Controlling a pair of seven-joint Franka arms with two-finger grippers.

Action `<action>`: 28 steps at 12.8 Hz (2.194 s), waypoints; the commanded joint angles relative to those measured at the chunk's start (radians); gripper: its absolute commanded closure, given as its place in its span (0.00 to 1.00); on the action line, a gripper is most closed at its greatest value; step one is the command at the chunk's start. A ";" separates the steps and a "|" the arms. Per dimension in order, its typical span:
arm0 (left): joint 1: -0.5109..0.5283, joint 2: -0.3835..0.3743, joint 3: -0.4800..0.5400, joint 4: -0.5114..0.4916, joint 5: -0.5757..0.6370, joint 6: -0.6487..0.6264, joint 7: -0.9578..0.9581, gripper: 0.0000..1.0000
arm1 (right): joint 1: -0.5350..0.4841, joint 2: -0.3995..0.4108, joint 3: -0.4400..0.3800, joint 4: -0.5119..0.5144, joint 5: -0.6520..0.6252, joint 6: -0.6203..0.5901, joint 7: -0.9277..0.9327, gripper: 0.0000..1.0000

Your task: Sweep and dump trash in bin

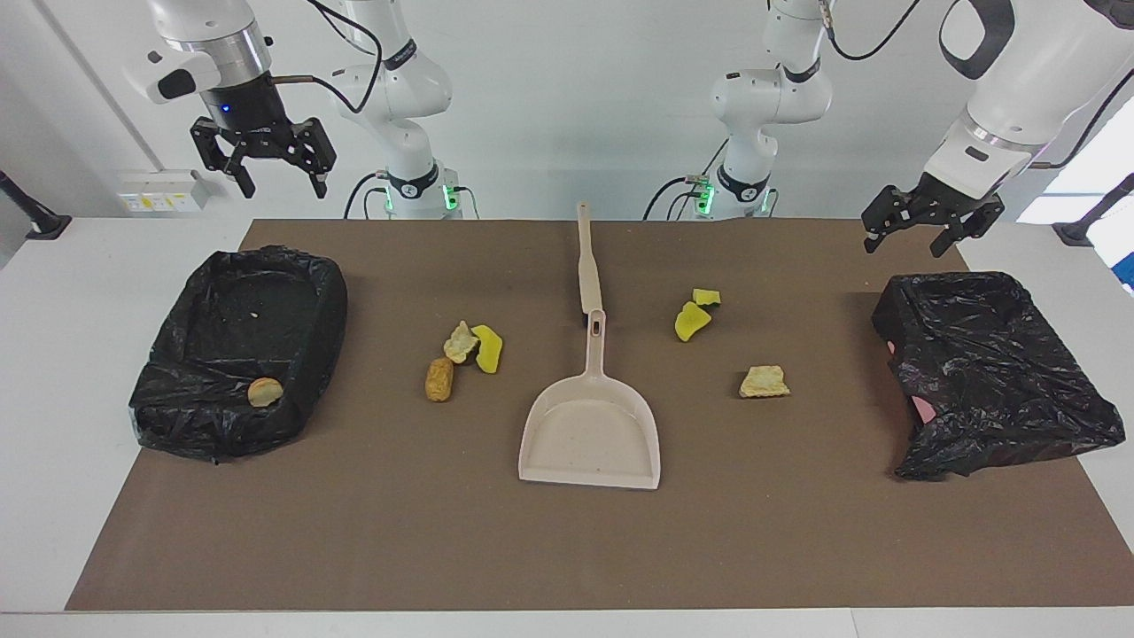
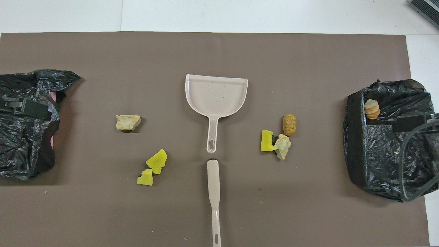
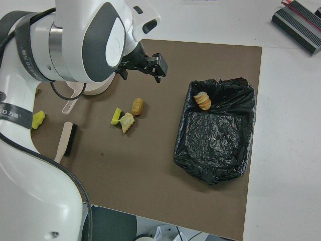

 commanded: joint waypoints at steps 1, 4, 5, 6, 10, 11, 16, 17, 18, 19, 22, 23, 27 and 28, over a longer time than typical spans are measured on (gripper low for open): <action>0.011 -0.005 -0.007 0.008 0.009 -0.019 0.015 0.00 | -0.011 -0.019 -0.002 -0.015 0.024 -0.016 -0.028 0.00; 0.015 -0.005 -0.007 0.008 0.007 -0.015 0.015 0.00 | -0.011 -0.021 -0.002 -0.015 0.024 -0.016 -0.028 0.00; 0.017 -0.005 -0.007 0.008 0.004 -0.012 0.015 0.00 | -0.011 -0.021 -0.002 -0.015 0.024 -0.016 -0.028 0.00; 0.015 -0.003 -0.007 0.008 0.004 -0.010 0.015 0.00 | -0.011 -0.021 -0.002 -0.015 0.024 -0.016 -0.028 0.00; 0.015 -0.008 -0.007 -0.002 0.003 -0.009 0.012 0.00 | -0.011 -0.021 -0.002 -0.015 0.024 -0.016 -0.028 0.00; 0.015 -0.008 -0.007 -0.002 0.004 -0.010 0.010 0.00 | -0.011 -0.021 -0.002 -0.015 0.024 -0.015 -0.028 0.00; 0.008 -0.011 -0.007 -0.005 0.003 -0.016 0.012 0.00 | -0.011 -0.021 -0.002 -0.017 0.024 -0.015 -0.028 0.00; 0.011 -0.012 -0.007 -0.014 0.003 -0.013 0.015 0.00 | -0.011 -0.021 -0.002 -0.017 0.024 -0.015 -0.028 0.00; 0.012 -0.017 -0.008 -0.017 0.001 -0.016 0.015 0.00 | -0.011 -0.021 -0.002 -0.017 0.024 -0.015 -0.028 0.00; 0.009 -0.021 -0.008 -0.026 0.001 -0.016 0.015 0.00 | -0.011 -0.021 -0.002 -0.017 0.024 -0.015 -0.028 0.00; 0.002 -0.029 -0.008 -0.038 0.001 -0.013 0.013 0.00 | -0.011 -0.021 -0.002 -0.018 0.024 -0.015 -0.028 0.00; 0.002 -0.029 -0.008 -0.040 0.001 -0.010 0.013 0.00 | -0.011 -0.021 -0.002 -0.018 0.024 -0.015 -0.028 0.00; -0.001 -0.034 -0.013 -0.048 0.000 -0.009 0.016 0.00 | -0.011 -0.021 -0.002 -0.018 0.024 -0.015 -0.028 0.00; -0.001 -0.034 -0.014 -0.048 -0.002 -0.009 0.016 0.00 | -0.011 -0.021 -0.002 -0.018 0.024 -0.015 -0.028 0.00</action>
